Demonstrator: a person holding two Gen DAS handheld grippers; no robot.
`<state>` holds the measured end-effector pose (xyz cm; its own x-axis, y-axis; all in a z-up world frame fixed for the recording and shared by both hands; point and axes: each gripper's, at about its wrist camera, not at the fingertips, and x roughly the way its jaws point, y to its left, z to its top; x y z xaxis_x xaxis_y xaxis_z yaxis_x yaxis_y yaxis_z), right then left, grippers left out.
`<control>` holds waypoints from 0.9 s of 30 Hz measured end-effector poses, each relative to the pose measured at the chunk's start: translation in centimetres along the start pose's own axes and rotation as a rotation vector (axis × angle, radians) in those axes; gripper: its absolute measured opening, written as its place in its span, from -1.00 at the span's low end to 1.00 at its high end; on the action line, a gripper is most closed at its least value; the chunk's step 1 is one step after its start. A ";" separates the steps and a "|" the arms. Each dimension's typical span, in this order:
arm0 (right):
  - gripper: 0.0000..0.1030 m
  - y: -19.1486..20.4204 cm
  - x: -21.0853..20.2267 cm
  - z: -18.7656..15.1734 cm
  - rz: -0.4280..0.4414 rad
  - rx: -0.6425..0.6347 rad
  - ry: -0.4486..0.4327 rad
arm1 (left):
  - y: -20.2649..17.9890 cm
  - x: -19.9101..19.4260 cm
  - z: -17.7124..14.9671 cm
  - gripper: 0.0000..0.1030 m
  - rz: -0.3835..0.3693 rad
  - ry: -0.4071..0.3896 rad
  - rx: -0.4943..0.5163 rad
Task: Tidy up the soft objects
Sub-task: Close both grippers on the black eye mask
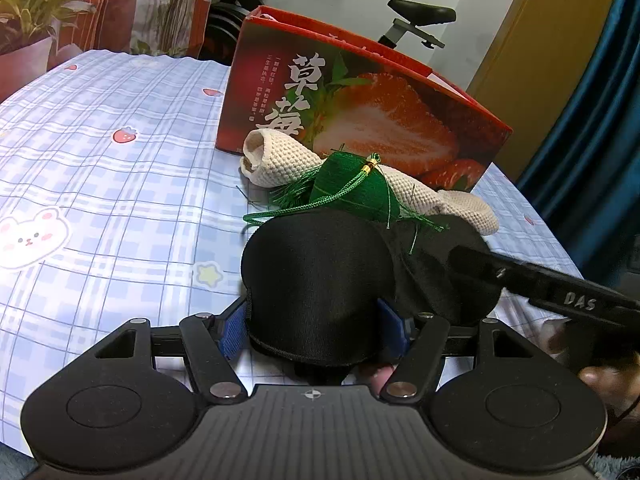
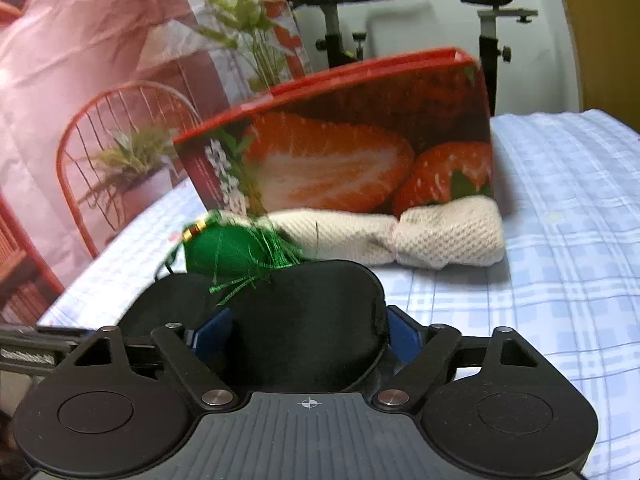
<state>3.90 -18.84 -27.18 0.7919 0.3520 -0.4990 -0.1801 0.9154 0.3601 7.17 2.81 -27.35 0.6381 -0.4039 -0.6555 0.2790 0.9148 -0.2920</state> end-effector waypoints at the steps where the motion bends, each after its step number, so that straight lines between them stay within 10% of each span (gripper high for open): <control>1: 0.36 0.1 -0.4 0.1 -0.002 -0.005 -0.017 | 0.0 0.0 0.0 0.35 0.000 0.000 0.000; 10: -0.35 0.9 -2.9 0.3 -0.028 -0.091 -0.094 | 0.0 0.0 0.0 0.35 0.007 0.002 0.001; 27: -0.54 0.2 -2.0 -0.5 -0.060 -0.138 -0.047 | 1.1 -0.9 0.4 0.42 -0.039 -0.023 -0.098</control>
<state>1.99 -19.23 -26.52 0.8296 0.2890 -0.4777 -0.2071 0.9539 0.2173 7.16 4.20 -26.79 0.6450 -0.4379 -0.6263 0.2331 0.8932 -0.3846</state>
